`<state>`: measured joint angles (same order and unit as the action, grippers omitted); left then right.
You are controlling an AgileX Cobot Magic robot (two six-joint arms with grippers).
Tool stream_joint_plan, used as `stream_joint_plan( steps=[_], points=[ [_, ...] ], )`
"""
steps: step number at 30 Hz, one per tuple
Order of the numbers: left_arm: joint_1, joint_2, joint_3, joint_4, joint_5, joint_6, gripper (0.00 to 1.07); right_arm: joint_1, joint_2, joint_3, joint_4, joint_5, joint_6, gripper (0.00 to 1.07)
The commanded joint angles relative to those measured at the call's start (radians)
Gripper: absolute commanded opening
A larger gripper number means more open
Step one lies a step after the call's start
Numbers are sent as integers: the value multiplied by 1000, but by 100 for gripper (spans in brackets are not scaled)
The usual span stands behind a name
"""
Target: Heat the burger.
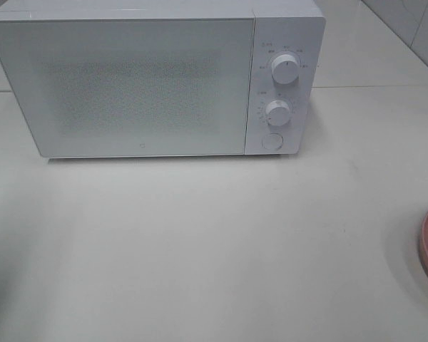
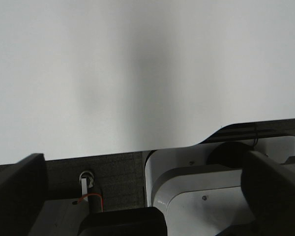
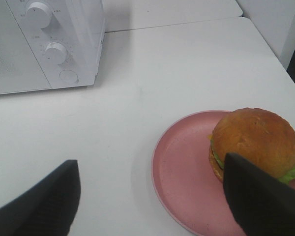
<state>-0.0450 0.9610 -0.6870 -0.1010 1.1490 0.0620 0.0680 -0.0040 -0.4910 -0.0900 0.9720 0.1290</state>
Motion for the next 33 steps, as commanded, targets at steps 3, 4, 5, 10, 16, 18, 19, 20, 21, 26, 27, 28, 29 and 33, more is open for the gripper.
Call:
stream_joint_plan(
  steps=[3, 4, 5, 10, 16, 18, 19, 20, 21, 26, 27, 28, 29, 33],
  points=[
    [3, -152, 105, 23, -75, 2, 100, -7, -27, 2, -1, -8, -10, 76],
    [3, -152, 105, 23, -75, 2, 100, -7, -27, 2, -1, -8, -10, 76],
    [3, -179, 126, 24, -88, 2, 100, -7, -27, 2, -1, -8, -10, 76],
    [3, -337, 170, 33, -78, -2, 100, -7, -27, 2, -1, -8, -10, 76],
    [3, -523, 170, 30, -79, -5, 100, -7, -27, 2, -1, -8, -10, 76],
    [3, -608, 170, 30, -79, -7, 100, -7, -27, 2, -1, -8, -10, 76],
    [3, -608, 170, 30, -79, -7, 100, -7, -27, 2, -1, -8, -10, 76],
    [3, -664, 170, 22, -79, -21, 100, -7, -27, 2, -1, -8, -10, 76],
    [3, -713, 170, 16, -80, -21, 100, -7, -27, 2, -1, -8, -10, 76],
    [3, -810, 170, 16, -81, -21, 100, -7, -27, 2, -1, -8, -10, 76],
    [3, -852, 170, 16, -81, -21, 100, -7, -27, 2, -1, -8, -10, 76],
    [3, -852, 170, 16, -81, -21, 100, -7, -27, 2, -1, -8, -10, 76],
    [3, -875, 170, 16, -81, -21, 100, -7, -27, 2, -1, -8, -10, 76],
    [39, -950, 170, 17, -81, -21, 100, -7, -27, 2, -1, -8, -10, 76]
  ],
)
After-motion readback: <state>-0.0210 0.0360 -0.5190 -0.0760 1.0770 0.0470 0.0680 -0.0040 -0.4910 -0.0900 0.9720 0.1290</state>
